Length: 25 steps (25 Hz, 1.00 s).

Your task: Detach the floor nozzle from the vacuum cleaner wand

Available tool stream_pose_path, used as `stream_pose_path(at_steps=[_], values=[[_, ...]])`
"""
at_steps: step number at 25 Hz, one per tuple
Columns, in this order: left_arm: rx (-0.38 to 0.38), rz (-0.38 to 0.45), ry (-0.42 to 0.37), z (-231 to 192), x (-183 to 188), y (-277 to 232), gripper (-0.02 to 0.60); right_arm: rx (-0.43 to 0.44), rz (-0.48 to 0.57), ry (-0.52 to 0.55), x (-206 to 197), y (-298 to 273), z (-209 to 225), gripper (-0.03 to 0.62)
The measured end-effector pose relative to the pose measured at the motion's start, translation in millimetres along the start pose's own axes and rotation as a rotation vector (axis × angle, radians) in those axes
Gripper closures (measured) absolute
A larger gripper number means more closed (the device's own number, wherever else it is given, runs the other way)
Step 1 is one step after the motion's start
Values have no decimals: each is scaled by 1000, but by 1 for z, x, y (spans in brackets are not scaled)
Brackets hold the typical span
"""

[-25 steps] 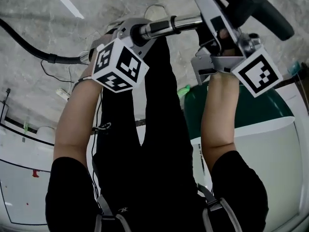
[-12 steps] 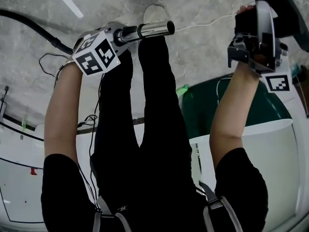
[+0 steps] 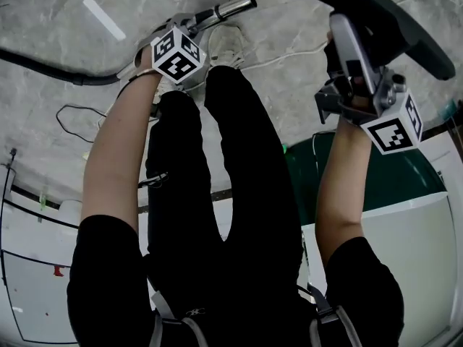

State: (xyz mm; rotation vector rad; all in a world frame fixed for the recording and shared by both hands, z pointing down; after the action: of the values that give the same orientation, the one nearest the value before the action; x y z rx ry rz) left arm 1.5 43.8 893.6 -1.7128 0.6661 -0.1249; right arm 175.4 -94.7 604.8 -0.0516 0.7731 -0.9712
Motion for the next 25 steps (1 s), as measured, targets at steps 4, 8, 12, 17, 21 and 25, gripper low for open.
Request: stream_pose_path(at_steps=[4,8,12,17,21,25], values=[[125,-32,29,-27,-9,-53,525,-21,-13,28,-12,-5,30,476],[165,-88,10,-45,-28,-88,525,-50,-8,52,-24,-9,56,476],[205,-119,-41,-47,-46,-99,480,-79,-16,29,-41,-12,65,476],[205,-104,57,-64,-51,-97,239,-125,-32,14,-50,-13,64,476],[173,-43,96,-52,-43,-45,238,-221,0,34,-46,10,35,476],[277,130,154,-53,-10,87,572,-313,95,84,-15,30,-33,476]])
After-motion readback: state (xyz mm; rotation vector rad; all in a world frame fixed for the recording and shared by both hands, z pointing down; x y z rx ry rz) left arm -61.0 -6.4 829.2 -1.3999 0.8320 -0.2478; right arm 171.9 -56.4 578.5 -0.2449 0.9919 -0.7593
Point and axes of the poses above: the fingertips, and each gripper's own axes: y backward along the fingers, z to its right, x out of its top, the point moved 1 cm from there along y, backward along the fingers, and after that the axes turned 5 degrees about -z, right-handed, at the moved point
